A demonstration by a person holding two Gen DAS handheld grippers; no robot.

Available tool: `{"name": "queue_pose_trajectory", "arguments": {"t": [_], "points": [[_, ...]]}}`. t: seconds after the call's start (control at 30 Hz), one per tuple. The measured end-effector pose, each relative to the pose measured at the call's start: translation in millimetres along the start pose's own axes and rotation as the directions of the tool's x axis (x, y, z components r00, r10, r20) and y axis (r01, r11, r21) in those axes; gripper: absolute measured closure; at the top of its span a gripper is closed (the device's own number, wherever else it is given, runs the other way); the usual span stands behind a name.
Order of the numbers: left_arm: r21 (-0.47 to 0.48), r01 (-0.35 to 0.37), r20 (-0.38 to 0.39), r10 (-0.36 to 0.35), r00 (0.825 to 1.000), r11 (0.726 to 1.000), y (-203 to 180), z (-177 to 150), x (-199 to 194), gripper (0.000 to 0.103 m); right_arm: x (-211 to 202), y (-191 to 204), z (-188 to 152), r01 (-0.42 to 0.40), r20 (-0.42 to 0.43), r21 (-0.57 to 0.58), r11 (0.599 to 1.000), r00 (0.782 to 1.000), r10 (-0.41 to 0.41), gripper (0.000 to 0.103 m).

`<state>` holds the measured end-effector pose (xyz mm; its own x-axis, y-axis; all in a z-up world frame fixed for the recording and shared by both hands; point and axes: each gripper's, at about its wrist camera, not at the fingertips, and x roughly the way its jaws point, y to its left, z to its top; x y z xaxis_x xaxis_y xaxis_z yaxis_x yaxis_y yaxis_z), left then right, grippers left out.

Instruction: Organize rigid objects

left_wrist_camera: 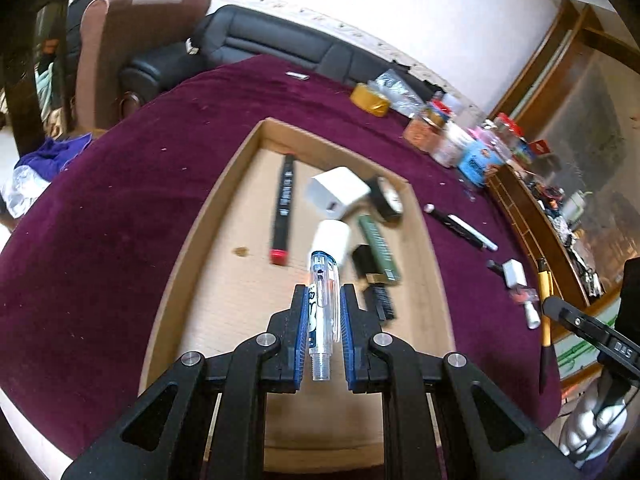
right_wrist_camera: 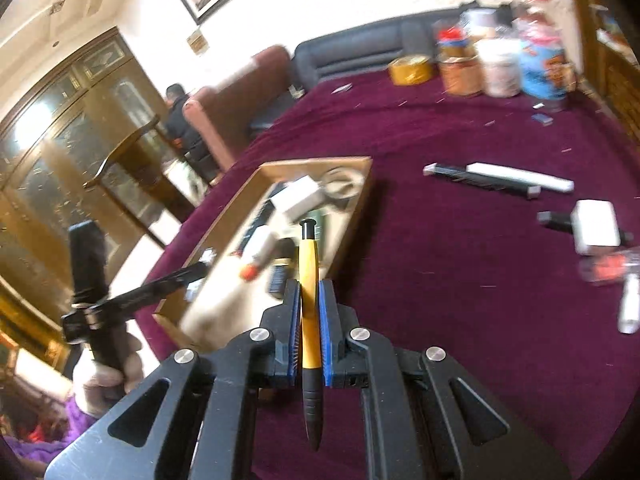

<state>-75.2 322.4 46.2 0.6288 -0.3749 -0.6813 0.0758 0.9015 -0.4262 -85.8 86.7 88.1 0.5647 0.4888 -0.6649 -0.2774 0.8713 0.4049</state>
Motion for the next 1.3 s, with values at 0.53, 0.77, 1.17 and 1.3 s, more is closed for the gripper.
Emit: {"name": "queue_pose_trajectory", "arguments": {"t": [0.53,0.77,1.17,1.3], "points": [[-0.004,-0.108,-0.090,0.107,0.990,0.994,35,39,40,0.091,154,59,49,-0.127,-0.193,0.098,0.987,0.971,0.145,0.096],[-0.060,-0.066,-0.061,0.063,0.996,0.996,49,41,28,0.084,198,71,78,-0.092,-0.221,0.109,0.990,0.969,0.114,0.096],[-0.116,0.011,0.026,-0.008,1.000,0.993,67,15,-30,0.056,249,61,104,-0.015,-0.225,0.201,0.980,0.973,0.061,0.095],[-0.154,0.021,0.028,-0.016,0.999,0.988,76,10,-34,0.049,250,59,102,0.021,-0.219,0.184,0.983,0.975,0.020,0.094]]}}
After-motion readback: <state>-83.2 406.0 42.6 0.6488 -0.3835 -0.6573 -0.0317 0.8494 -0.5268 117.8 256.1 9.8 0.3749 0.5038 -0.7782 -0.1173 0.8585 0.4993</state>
